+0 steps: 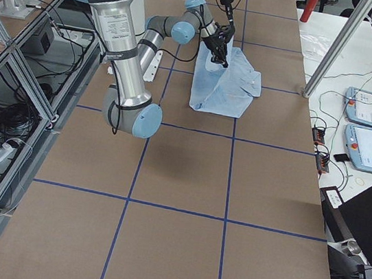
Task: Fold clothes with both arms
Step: 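Lift the hem with both grippers and fold it toward the collar, then lower the hem near the collar and open both grippers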
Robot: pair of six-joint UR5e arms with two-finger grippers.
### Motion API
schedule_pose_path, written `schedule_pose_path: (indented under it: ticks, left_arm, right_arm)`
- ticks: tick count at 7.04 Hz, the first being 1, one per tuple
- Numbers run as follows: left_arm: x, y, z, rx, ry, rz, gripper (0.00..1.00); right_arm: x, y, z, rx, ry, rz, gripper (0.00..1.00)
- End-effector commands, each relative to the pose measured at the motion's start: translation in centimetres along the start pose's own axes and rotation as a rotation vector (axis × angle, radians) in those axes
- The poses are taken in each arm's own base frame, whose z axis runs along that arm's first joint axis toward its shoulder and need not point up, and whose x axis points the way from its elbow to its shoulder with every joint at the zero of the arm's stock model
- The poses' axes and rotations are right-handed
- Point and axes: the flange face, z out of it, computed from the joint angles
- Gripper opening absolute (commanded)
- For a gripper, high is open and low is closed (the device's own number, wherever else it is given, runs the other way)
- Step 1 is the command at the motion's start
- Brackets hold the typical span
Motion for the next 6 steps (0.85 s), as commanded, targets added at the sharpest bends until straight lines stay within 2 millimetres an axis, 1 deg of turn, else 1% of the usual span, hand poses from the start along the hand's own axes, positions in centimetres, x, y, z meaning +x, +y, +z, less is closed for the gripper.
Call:
schedule_pose_path:
  ticks: [1,2,3,5,6]
  left_arm:
    - [-0.4,-1.1,10.3,0.038,-0.016,0.001,0.00]
    - [-1.3,-1.4,15.0,0.062,-0.022,0.001,0.00]
    - [-2.2,-1.4,17.2,0.067,-0.036,0.002,0.00]
    - [-2.6,-1.8,17.2,0.071,-0.042,0.064,0.00]
    - [-2.5,-2.4,16.7,0.079,-0.036,0.072,0.00]
  right_arm:
    - [0.8,0.5,9.8,0.016,0.044,-0.019,0.00]
    - [1.7,1.3,13.3,0.013,0.066,-0.025,0.00]
    - [2.1,1.4,14.5,0.016,0.064,-0.022,0.00]
    - [2.7,0.9,14.8,0.021,0.074,-0.030,0.00]
    - [2.6,-0.1,14.6,0.032,0.071,-0.018,0.00]
